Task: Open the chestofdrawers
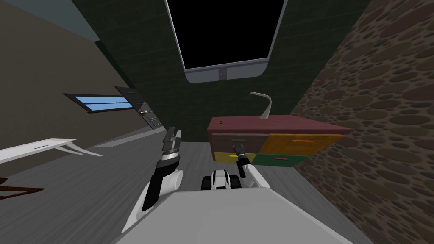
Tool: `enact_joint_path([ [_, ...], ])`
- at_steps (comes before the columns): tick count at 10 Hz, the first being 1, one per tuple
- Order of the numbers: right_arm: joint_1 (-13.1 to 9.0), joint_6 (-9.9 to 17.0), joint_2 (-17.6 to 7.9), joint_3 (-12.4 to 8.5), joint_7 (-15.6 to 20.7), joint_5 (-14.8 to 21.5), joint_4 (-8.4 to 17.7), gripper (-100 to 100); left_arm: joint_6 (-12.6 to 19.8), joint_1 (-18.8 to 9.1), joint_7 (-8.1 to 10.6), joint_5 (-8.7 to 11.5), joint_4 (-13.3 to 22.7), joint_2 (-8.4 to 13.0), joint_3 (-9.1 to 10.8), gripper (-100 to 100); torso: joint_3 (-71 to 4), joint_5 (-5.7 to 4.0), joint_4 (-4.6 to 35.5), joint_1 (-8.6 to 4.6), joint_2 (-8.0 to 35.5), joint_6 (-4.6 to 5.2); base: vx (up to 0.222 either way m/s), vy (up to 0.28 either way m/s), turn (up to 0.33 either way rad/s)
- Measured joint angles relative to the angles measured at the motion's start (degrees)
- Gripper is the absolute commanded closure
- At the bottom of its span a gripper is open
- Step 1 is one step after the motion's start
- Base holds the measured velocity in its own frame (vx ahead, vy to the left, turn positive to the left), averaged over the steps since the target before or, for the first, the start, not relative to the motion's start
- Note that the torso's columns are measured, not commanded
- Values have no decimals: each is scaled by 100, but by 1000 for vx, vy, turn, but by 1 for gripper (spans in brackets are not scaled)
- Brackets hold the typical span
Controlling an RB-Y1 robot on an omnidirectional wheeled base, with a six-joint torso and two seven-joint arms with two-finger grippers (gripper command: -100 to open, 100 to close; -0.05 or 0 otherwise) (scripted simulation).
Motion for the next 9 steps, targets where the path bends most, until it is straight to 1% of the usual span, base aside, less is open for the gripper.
enact_joint_path([
  [2, -62, 266, -12, 109, 128, 326, 203, -100, 0, 0, 0, 0, 0, 0, 0, 0, 0, 0, 0, 0, -1, -1, 6, -1, 25],
  [3, -76, 316, -4, 120, 141, 440, 240, -100, 0, 0, 0, 0, 0, 0, 0, 0, 1, 0, 0, 0, 2, 0, 8, -1, 81],
  [4, -134, 445, -1, 176, 200, 584, 379, -100, 0, 0, 0, 0, 0, 0, 0, 0, 1, -1, 0, 0, 0, -3, 9, -2, 57],
  [6, -177, 692, 1, 277, 300, 922, 575, -100, 0, 0, 0, 0, 0, 0, 0, 0, 0, 0, 0, 0, -1, -2, 10, -1, 62],
  [7, -200, 798, 3, 313, 333, 1100, 661, -100, 0, 0, 0, 0, 0, 0, 0, 0, 0, 0, 0, 0, -1, -1, 6, 0, 6],
  [8, -212, 838, 8, 325, 345, 1208, 691, -100, 0, 0, 0, 0, 0, 0, 0, 0, 1, 0, 0, 0, 1, -1, 9, 1, 94],
  [9, -258, 954, 7, 375, 398, 1363, 818, -100, 0, 0, 0, 0, 0, 0, 0, 0, 0, 0, 0, 1, -1, -3, 9, -1, 46],
])
